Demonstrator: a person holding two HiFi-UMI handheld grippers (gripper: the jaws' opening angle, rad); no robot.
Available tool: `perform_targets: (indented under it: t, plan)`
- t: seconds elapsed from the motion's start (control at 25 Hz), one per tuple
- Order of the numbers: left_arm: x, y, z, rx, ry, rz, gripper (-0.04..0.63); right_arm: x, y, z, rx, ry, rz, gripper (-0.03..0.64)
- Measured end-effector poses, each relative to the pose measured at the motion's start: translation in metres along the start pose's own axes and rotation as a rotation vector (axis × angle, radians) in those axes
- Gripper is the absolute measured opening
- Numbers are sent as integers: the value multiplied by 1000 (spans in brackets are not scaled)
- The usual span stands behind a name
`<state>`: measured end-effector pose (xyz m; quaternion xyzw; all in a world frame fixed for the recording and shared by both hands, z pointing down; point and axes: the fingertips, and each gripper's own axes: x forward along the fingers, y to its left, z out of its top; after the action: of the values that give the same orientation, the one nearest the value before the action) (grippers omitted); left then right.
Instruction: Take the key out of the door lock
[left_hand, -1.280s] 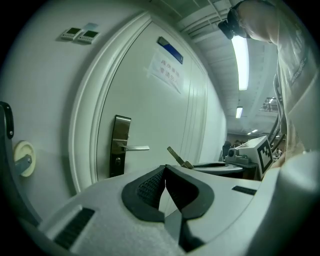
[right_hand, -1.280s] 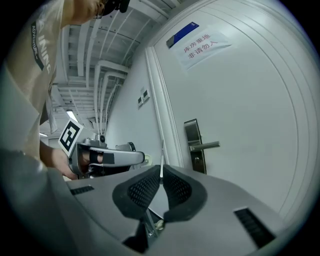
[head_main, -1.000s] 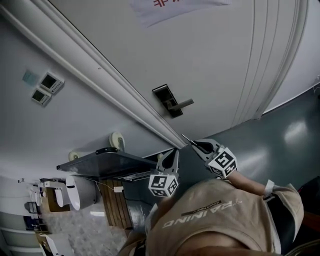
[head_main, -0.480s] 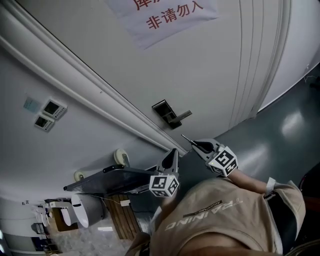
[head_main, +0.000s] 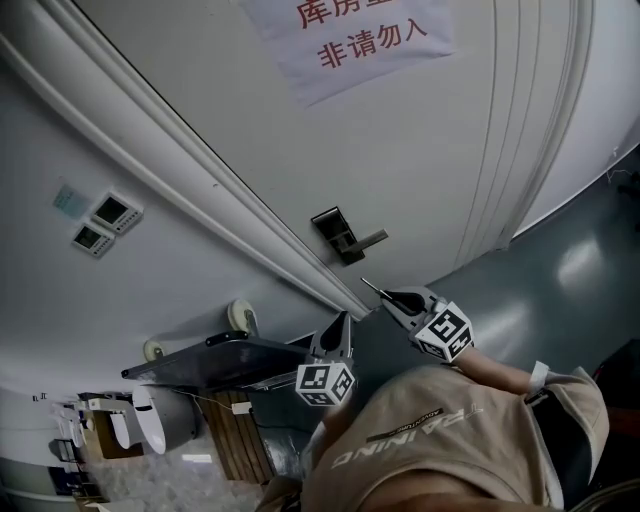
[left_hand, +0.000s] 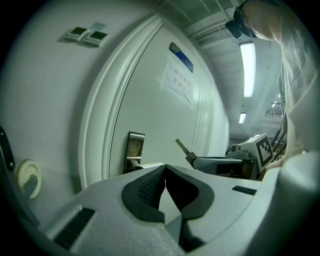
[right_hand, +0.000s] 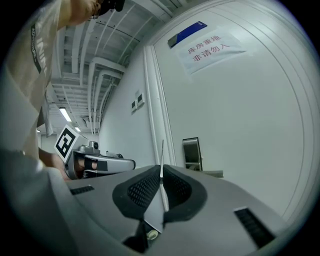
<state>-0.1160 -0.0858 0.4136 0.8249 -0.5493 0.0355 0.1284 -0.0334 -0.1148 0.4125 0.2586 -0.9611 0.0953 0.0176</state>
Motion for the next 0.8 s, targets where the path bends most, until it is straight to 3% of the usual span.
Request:
perform_targets:
  t: [0.16, 0.36, 0.56, 0.8]
  plan:
    - [6, -1, -10, 1, 13, -15, 9, -9, -3, 2, -35, -15, -27, 18]
    - [19, -13, -12, 23, 8, -63, 9, -33, -10, -4, 45, -45, -40, 18]
    - [15, -24, -11, -19, -31, -82, 9, -41, -10, -7, 24, -47, -55, 18]
    - [3, -23, -40, -13, -33, -59, 9, -46, -5, -35, 22, -69, -50, 18]
